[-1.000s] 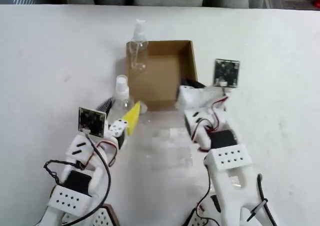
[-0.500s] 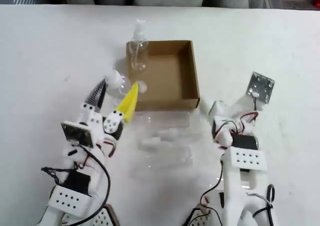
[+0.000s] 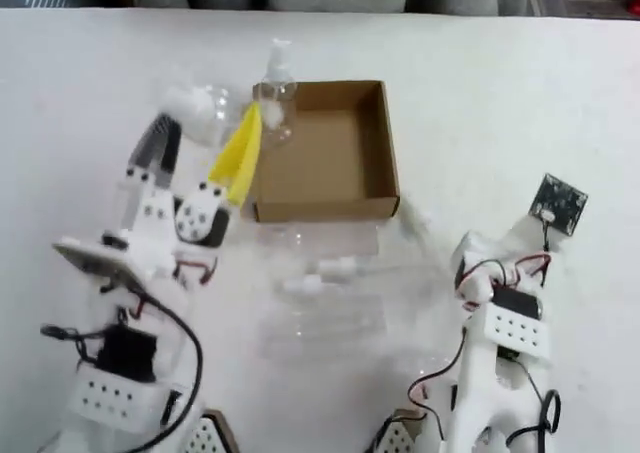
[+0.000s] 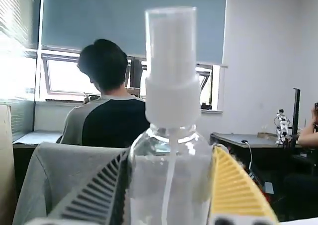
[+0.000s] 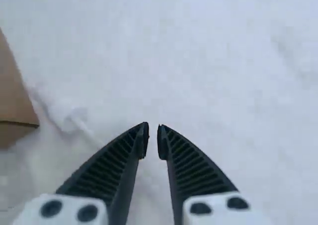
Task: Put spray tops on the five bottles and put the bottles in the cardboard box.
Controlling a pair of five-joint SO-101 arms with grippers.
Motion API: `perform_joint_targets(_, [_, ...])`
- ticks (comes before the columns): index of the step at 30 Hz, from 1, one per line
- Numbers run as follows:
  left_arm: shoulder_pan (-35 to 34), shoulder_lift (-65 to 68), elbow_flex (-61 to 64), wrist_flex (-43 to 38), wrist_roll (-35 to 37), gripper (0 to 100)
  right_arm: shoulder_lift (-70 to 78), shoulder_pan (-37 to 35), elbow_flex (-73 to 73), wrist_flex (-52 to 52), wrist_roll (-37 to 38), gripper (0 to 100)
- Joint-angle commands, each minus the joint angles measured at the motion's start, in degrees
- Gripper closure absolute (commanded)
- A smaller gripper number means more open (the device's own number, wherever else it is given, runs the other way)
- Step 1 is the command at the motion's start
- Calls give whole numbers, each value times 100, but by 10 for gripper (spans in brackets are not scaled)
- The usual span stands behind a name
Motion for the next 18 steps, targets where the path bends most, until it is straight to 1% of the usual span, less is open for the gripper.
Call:
perform_joint_targets(1, [13,1631,-1380,26,26,978,-84,286,97,-101,316,981])
perform_joint_targets(5, [13,2686,-1925,26,26,978,-84,567,237,-101,325,981])
perform_joint_targets(9, [22,3521,-2048,-70,26,978,-75,576,308,-110,334,981])
perform_joint_targets(11, [22,3943,-1969,-466,26,978,-75,505,360,-286,334,981])
perform_joint_targets(18, [13,5543,-1512,-2567,26,978,-75,338,800,-1147,334,981])
